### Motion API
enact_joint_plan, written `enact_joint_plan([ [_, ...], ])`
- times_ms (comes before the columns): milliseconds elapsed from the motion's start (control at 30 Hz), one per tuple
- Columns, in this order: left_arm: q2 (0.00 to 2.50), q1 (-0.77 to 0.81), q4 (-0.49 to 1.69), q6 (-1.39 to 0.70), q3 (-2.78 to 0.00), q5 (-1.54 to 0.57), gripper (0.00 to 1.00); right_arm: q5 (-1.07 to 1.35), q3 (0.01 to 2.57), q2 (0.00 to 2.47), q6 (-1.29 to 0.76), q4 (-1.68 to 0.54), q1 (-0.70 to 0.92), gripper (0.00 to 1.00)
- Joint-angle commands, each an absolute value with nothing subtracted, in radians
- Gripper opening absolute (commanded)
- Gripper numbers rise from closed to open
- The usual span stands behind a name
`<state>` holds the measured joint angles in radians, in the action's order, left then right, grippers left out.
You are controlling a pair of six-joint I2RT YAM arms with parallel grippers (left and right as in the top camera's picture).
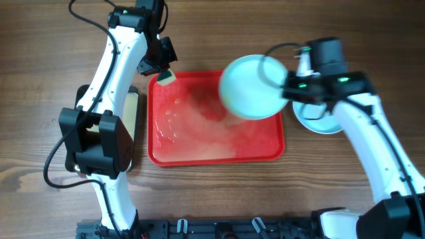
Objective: Clean dirty plates on tray and stack at the side
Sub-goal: 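Carry the plate right and stack it on the plates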
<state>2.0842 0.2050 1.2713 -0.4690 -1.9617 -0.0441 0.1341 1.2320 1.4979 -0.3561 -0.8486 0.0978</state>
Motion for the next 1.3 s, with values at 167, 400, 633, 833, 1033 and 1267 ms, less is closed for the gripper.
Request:
enact_joint_plan([
  [167,2.075,0.258,1.215,-0.456,-1.961,-0.056,0.04,0.039,1.119,1.483,-0.349,-0.837,-0.263,0.04],
  [400,2.075,0.286,1.196,-0.456,-1.961,-0.055,0.04,0.022,0.981,1.487,-0.370,-0.678,-0.366,0.05],
  [633,2.075,0.286,1.196,-0.456,-1.961,-0.055,0.04,0.014,0.938,1.605,-0.369,-0.609,-0.376,0.32],
  [833,2.074,0.271,1.247,-0.448,-1.961,0.004,0.04,0.142,0.989,1.588,-0.337,-0.668,-0.373,0.56],
  [1033,2.030,0.159,1.464,-0.448,-1.961,0.091,0.04,0.282,1.135,1.426,-0.231,-0.759,-0.270,0.67],
  [1267,2.016,0.039,1.584,-0.436,-1.884,0.196,0.04,0.282,1.146,1.411,-0.239,-0.748,0.023,0.73],
])
